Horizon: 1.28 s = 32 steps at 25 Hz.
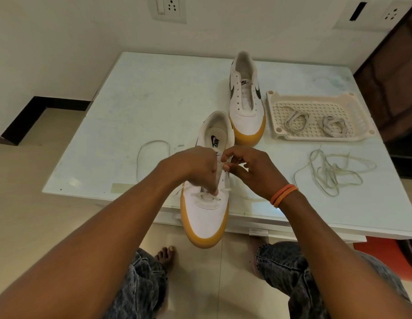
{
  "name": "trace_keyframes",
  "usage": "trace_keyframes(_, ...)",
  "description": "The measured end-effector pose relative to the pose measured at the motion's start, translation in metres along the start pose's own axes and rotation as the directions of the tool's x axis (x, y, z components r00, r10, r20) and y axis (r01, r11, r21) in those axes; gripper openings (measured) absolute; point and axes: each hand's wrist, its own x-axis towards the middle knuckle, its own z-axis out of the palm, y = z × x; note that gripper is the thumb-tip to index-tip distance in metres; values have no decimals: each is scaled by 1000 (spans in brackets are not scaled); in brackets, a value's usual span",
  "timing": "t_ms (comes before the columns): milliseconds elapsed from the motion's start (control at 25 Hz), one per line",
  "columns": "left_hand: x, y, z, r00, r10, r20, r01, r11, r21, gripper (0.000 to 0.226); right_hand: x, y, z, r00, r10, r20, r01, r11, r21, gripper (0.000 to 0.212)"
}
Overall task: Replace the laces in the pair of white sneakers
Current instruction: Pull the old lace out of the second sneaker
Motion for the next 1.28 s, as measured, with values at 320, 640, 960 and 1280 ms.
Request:
trace_keyframes(320, 3, -3, -4, 1000, 13, -15, -14, 999, -31, 30, 0, 1, 1, 1000, 11, 12, -10, 1000, -18, 14)
trace_keyframes(640, -20, -17, -28, 993, -108, 43, 107, 994, 37, 22, -1, 1, -4, 1000, 19, 21, -20, 1000, 12, 13)
trace_keyframes(960, -22, -31, -29, 992, -86, -96, 89, 996, 23, 25, 1, 1, 0, 999, 24, 23, -25, 1000, 18, 13)
trace_keyframes(1280, -9, -6, -20, 997, -15, 71, 12, 999, 31, 15, 0, 1, -4, 999, 20, 40, -20, 1000, 6, 11)
